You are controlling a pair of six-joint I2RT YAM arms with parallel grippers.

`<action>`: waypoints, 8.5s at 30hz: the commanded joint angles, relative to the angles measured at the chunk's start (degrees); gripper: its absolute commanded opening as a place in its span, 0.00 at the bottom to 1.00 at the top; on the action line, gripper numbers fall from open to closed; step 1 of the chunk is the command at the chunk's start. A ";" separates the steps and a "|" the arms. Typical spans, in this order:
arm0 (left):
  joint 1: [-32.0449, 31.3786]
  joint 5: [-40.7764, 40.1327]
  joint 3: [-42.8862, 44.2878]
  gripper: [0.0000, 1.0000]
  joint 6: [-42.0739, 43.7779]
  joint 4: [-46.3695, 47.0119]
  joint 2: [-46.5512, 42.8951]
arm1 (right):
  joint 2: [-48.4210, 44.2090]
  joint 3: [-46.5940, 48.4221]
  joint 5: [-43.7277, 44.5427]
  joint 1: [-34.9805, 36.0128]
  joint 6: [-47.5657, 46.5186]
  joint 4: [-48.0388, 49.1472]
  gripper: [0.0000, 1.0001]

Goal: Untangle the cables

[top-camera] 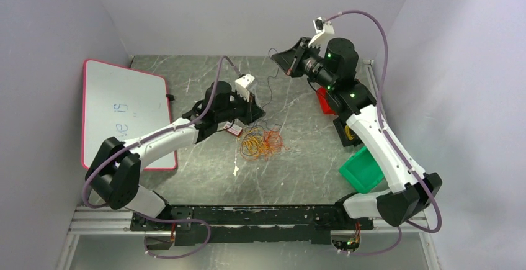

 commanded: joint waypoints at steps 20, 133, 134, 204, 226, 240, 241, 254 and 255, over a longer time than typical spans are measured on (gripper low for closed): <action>-0.46 -8.62 22.76 0.07 5.17 -22.01 -6.00 | -8.61 -22.75 10.25 0.18 -1.11 2.44 0.40; 0.74 4.70 34.75 0.07 5.29 -30.30 -12.80 | -17.93 -19.36 6.73 18.27 -32.53 18.35 0.10; 0.76 4.98 34.32 0.07 5.23 -30.06 -13.17 | -18.13 -19.57 6.80 18.37 -32.95 18.28 0.11; 0.69 7.14 25.69 0.39 6.96 -26.67 -16.25 | -7.93 -8.83 16.64 17.42 -0.83 13.75 0.00; 1.20 -9.37 21.68 0.66 7.88 -32.01 -8.03 | -3.80 -2.54 24.35 -7.98 -9.28 -11.57 0.00; 11.61 -4.25 25.45 0.73 6.27 -25.59 4.84 | 3.78 -11.23 21.34 -23.87 -1.02 -0.78 0.00; 12.12 -4.11 25.44 0.73 6.53 -25.19 5.31 | 4.18 -12.31 21.90 -24.43 -0.07 0.64 0.00; 14.22 -7.47 20.51 0.79 8.56 -22.58 4.78 | 11.61 -16.24 24.46 -27.66 6.21 12.84 0.00; 14.18 -7.96 20.34 0.79 8.65 -22.60 4.67 | 12.12 -16.66 25.17 -27.65 6.89 13.57 0.00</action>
